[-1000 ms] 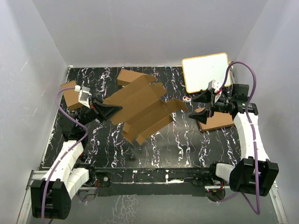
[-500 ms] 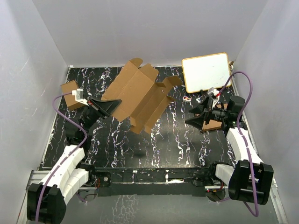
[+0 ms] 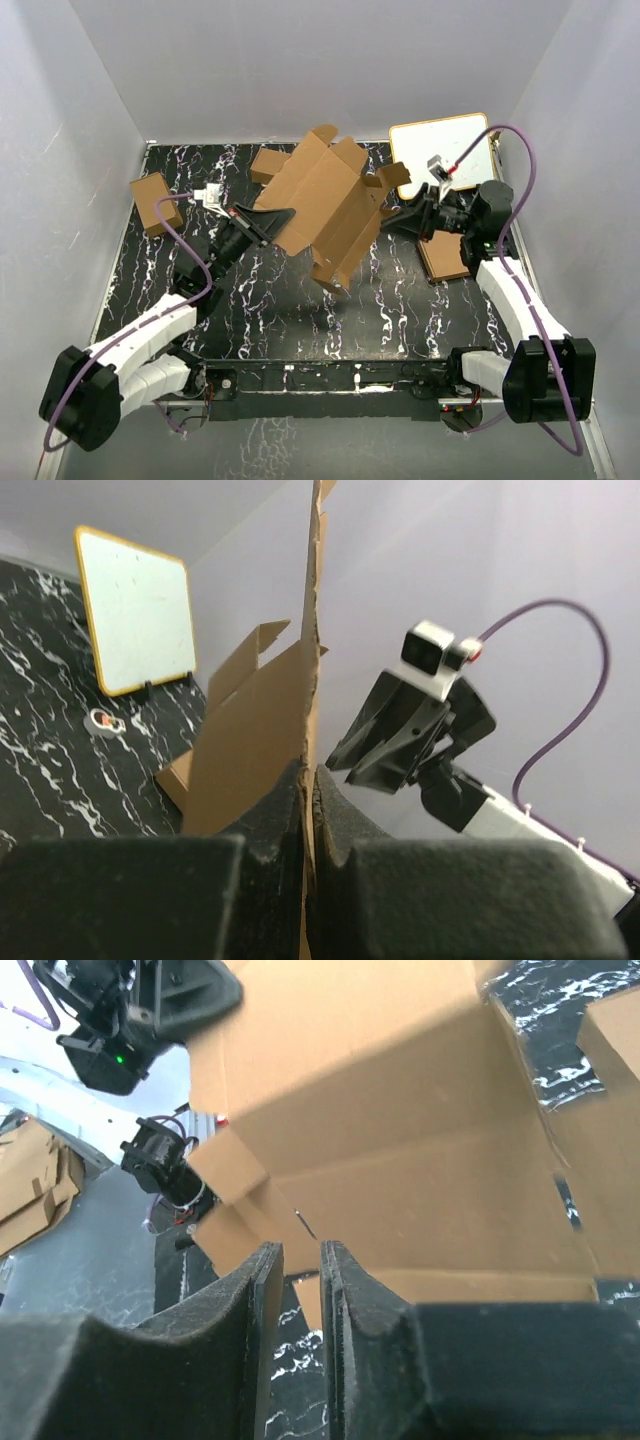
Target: Fold the paper box
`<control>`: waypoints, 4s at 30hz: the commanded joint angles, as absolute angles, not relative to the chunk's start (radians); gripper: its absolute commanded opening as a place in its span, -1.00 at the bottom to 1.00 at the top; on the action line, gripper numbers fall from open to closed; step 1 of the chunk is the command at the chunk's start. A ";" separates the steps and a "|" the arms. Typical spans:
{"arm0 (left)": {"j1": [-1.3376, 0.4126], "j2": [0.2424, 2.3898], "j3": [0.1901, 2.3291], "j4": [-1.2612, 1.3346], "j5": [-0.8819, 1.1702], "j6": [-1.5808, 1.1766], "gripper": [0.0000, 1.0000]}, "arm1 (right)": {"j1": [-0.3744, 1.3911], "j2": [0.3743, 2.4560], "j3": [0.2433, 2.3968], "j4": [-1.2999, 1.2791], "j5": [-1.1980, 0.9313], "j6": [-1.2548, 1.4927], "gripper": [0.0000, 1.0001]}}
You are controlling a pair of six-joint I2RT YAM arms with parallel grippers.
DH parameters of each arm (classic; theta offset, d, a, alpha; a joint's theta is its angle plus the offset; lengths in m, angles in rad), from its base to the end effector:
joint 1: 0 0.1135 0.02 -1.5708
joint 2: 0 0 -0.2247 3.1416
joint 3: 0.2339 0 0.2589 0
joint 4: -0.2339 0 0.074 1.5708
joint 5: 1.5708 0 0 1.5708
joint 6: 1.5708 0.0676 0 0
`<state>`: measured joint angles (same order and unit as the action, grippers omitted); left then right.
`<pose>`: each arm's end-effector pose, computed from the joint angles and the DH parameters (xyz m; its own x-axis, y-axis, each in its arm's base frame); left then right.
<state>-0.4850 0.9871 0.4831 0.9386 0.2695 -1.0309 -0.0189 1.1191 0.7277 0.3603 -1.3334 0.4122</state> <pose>0.2322 -0.1427 0.2905 -0.3772 -0.7358 -0.5624 0.6603 0.2121 -0.7204 0.2687 0.0606 0.2723 -0.4158 0.1021 -0.9037 -0.8734 0.2320 0.4281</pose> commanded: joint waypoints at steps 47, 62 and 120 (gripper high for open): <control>-0.843 1.230 0.670 0.931 -0.108 -0.936 -1.00 | 0.097 1.129 0.714 0.835 -1.303 0.677 -0.38; -0.812 1.148 0.650 0.988 -0.077 -0.875 -1.00 | 0.050 1.141 0.758 0.648 -1.167 0.958 0.75; -0.855 1.404 0.653 1.265 -0.069 -1.011 -1.00 | 0.095 1.151 0.774 0.474 -0.957 1.123 -0.84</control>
<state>-0.8471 1.4170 0.6483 1.1851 -0.0761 -1.0183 0.0891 1.1713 0.7876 0.4034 -0.9291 1.1034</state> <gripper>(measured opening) 0.011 0.110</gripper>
